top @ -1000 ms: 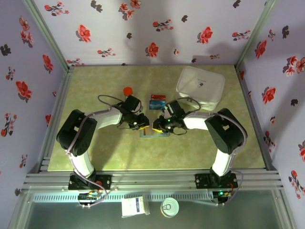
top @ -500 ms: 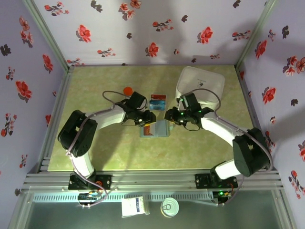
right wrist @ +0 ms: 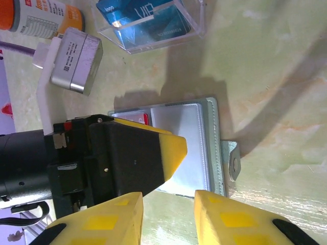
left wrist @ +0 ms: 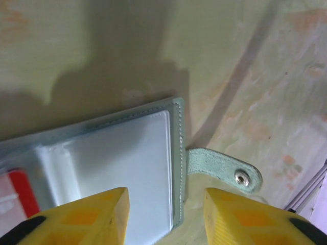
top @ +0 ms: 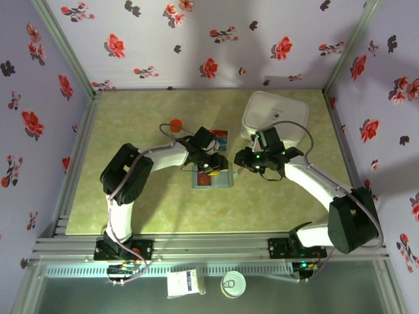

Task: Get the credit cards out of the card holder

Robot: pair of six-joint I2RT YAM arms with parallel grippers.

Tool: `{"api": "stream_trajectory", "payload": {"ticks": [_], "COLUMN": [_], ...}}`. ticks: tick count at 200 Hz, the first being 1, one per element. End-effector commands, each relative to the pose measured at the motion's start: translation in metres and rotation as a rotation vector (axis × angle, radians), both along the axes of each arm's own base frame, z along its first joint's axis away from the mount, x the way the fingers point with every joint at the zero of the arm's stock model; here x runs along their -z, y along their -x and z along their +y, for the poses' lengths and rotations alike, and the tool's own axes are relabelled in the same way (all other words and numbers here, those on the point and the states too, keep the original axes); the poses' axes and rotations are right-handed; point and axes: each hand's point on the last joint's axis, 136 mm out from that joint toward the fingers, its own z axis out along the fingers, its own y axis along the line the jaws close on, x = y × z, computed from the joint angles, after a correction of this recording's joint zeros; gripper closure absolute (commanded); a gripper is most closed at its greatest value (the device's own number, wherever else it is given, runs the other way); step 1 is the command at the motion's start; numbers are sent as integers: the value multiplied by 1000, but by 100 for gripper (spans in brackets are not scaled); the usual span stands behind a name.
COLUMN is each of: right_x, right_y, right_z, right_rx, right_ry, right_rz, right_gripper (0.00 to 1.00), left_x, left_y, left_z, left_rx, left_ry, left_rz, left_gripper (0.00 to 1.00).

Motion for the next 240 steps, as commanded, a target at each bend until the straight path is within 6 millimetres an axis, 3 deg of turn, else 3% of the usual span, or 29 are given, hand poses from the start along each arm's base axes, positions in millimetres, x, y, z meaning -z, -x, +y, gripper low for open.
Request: {"api": "stream_trajectory", "payload": {"ticks": [1,57,115,174,240], "right_x": [-2,4,15,35,64], "right_y": [2,2,3,3,2], "right_z": [-6,5,34,82,111], "right_rx": [7,-11,-73,-171,-225], "right_ry": [15,-22,-23,-41,-59], "right_rz": [-12,20,51,95,157], "right_gripper": [67,67,68,70,72], "left_x": [-2,-19,-37,-12,13], "left_y": [1,-4,-11,-1,3], "left_z": [-9,0,50,105,114], "left_rx": [15,4,-68,-125,-123], "left_ry": [18,25,-6,-80,-106], "left_rz": [7,-44,-106,-59,-13], "left_gripper": [53,53,56,71,90]}}
